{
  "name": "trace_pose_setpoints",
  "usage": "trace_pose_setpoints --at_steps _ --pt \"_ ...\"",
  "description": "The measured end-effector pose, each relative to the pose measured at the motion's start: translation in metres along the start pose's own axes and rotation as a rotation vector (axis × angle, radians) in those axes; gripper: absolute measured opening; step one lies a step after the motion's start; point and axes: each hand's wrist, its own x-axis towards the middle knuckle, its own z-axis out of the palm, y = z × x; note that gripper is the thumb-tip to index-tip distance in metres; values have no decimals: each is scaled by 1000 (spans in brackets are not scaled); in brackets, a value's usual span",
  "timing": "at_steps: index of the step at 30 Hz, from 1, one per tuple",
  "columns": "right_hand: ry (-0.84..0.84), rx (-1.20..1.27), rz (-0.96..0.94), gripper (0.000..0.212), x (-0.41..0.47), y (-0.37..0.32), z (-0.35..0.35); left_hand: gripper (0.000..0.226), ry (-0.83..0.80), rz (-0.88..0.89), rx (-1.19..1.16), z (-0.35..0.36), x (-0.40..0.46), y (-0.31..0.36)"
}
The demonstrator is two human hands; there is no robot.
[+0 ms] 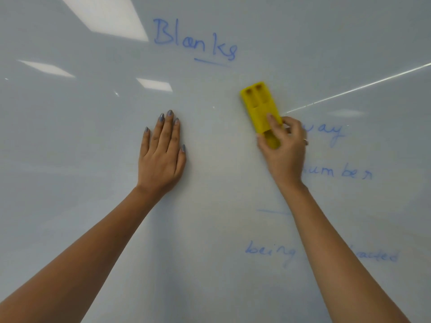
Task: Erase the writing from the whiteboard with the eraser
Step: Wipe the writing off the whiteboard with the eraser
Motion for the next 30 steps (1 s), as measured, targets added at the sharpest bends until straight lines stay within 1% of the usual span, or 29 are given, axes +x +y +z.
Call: trace_pose_setpoints --at_steps 2,3,4,6,10,12,14,15,16,19,20,21,22,24,28,30 --pt "92 14 191 47 3 7 -1 57 1 -5 7 0 0 1" --pt "105 6 226 48 0 5 1 57 2 -6 8 0 0 2" --pt "96 -3 218 48 -4 0 4 56 4 -7 9 0 -1 2" --pt "27 0 89 47 -21 -17 11 56 8 -7 1 1 0 2" --pt "-240 21 -320 45 -54 -29 11 56 20 4 -14 0 0 1" --pt "-325 11 -421 46 -51 -20 4 56 17 9 -18 -1 0 1" --pt "-279 -33 -433 45 -40 -9 -1 56 10 5 -18 -1 -1 1" --pt "-217 -48 -386 44 -34 -4 -3 56 9 2 -17 -1 0 0" --pt "-146 -47 -298 44 -28 -1 -3 56 9 0 -16 -1 0 0" --pt "50 33 58 47 -22 -2 6 55 10 2 -22 -1 -1 0" --pt "92 59 137 49 -24 -6 10 55 7 4 -25 -1 -1 0" --pt "114 73 179 49 -28 -11 14 56 6 3 -27 -1 -1 1" --pt "117 74 182 49 -33 -17 18 56 5 1 -33 0 -1 2" --pt "79 42 97 46 -53 -29 24 56 5 0 -46 1 -1 0" --pt "-63 -16 -218 42 -113 -42 27 55 38 5 -41 4 -2 -2" --pt "-134 -11 -287 43 -139 -44 25 54 60 6 -32 8 -2 -3"
